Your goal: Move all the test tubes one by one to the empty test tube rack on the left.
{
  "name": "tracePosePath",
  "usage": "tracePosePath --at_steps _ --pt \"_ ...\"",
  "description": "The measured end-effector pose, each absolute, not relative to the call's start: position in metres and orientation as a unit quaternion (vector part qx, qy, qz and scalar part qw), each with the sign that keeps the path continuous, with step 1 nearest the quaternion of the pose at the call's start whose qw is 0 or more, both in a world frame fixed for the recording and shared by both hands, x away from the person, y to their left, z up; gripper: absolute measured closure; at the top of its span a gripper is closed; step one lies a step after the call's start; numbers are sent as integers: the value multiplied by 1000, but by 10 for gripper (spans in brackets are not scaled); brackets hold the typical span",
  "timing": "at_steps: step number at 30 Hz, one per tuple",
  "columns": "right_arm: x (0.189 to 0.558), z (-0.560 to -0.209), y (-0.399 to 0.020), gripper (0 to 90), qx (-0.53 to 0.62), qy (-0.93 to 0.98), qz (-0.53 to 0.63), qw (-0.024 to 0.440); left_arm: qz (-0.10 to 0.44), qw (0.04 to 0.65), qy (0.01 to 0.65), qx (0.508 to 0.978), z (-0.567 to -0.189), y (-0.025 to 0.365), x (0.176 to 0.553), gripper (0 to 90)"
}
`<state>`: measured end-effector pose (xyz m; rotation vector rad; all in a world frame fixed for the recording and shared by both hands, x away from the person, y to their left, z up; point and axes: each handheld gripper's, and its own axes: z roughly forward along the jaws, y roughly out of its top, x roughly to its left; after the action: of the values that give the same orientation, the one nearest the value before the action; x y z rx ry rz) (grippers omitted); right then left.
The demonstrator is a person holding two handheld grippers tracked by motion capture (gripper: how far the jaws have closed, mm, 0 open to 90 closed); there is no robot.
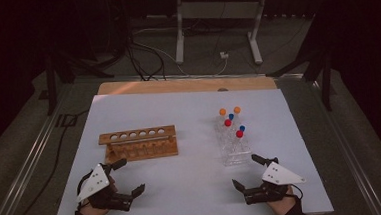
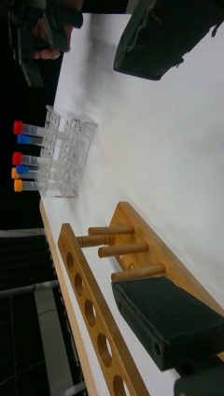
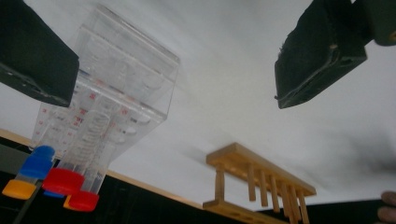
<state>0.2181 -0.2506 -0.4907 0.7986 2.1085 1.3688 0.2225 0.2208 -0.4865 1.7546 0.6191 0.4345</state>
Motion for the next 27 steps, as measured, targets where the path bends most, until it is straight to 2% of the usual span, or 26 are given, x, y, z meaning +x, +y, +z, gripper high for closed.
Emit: tracePosePath --at_steps 20,27 --pt "215 -484 -244 0 293 780 504 225 187 584 263 745 -485 220 222 7" --pt "214 -472 -239 0 296 784 498 223 185 587 263 743 -485 220 221 7"
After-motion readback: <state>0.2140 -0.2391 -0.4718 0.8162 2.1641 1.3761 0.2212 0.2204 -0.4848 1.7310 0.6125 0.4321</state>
